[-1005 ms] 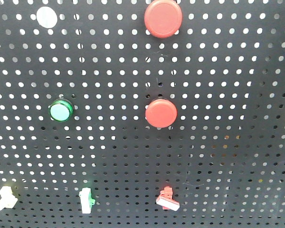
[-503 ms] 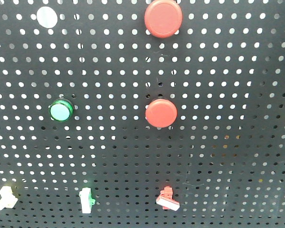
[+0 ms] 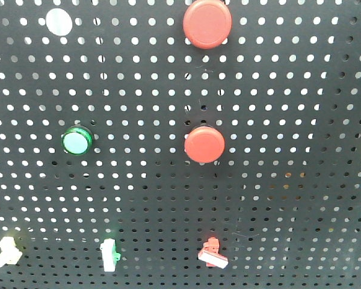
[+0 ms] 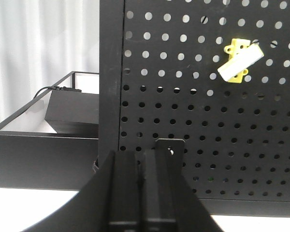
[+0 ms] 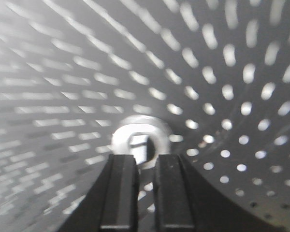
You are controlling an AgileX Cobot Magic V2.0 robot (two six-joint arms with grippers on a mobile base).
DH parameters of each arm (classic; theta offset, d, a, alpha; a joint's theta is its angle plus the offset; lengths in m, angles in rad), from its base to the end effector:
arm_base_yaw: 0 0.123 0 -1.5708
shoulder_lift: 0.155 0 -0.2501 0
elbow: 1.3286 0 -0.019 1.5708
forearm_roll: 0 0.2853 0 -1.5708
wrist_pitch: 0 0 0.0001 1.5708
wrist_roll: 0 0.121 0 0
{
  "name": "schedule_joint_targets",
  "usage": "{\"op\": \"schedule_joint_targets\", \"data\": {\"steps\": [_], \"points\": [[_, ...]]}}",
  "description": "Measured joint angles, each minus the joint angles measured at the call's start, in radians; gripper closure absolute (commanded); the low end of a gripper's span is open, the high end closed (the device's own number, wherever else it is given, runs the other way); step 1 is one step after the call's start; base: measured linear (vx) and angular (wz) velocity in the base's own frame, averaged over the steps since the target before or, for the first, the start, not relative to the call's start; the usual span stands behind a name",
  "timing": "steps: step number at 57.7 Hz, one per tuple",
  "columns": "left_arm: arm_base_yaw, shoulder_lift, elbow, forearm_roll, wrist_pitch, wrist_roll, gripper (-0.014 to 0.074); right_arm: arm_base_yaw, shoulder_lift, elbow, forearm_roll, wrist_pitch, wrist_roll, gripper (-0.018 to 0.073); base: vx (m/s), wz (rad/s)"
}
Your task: Rotate knob clockwise with right arm
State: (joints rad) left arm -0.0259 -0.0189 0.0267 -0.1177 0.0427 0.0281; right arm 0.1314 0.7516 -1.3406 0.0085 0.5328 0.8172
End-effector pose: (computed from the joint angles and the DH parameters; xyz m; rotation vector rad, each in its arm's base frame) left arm 0.1560 -0.0047 0.2029 -0.0448 1.5339 -0.0957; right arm 0.1746 0.0236 0.5305 0.4976 1.3886 0.7863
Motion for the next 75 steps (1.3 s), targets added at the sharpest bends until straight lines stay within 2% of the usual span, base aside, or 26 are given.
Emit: {"op": "schedule_joint_targets", "data": {"steps": [6,14,22,33,46,54,75], "points": [[0.000,0.000,0.000,0.000,0.000,0.000,0.0603,0.000,-0.065,0.000,-0.020,0.042,-0.042,0.0576,0.00,0.00],[0.000,0.000,0.000,0.000,0.000,0.000,0.0603,0.000,-0.164,0.049,-0.049,0.109,-0.157,0.0574,0.00,0.00],[0.000,0.000,0.000,0.000,0.000,0.000,0.0603,0.000,-0.303,0.206,-0.071,0.093,-0.365,0.0571,0.00,0.00],[0.000,0.000,0.000,0.000,0.000,0.000,0.0603,0.000,-0.477,0.522,-0.085,-0.053,-0.578,0.0571,0.00,0.00],[0.000,0.000,0.000,0.000,0.000,0.000,0.0603,0.000,-0.485,0.797,-0.128,-0.286,-0.786,0.0569,0.00,0.00],[0.000,0.000,0.000,0.000,0.000,0.000,0.0603,0.000,-0.485,0.888,-0.134,-0.330,-0.824,0.0568,0.00,0.00],[0.000,0.000,0.000,0.000,0.000,0.000,0.0603,0.000,-0.482,1.051,-0.134,-0.328,-0.839,0.0568,0.00,0.00]]}}
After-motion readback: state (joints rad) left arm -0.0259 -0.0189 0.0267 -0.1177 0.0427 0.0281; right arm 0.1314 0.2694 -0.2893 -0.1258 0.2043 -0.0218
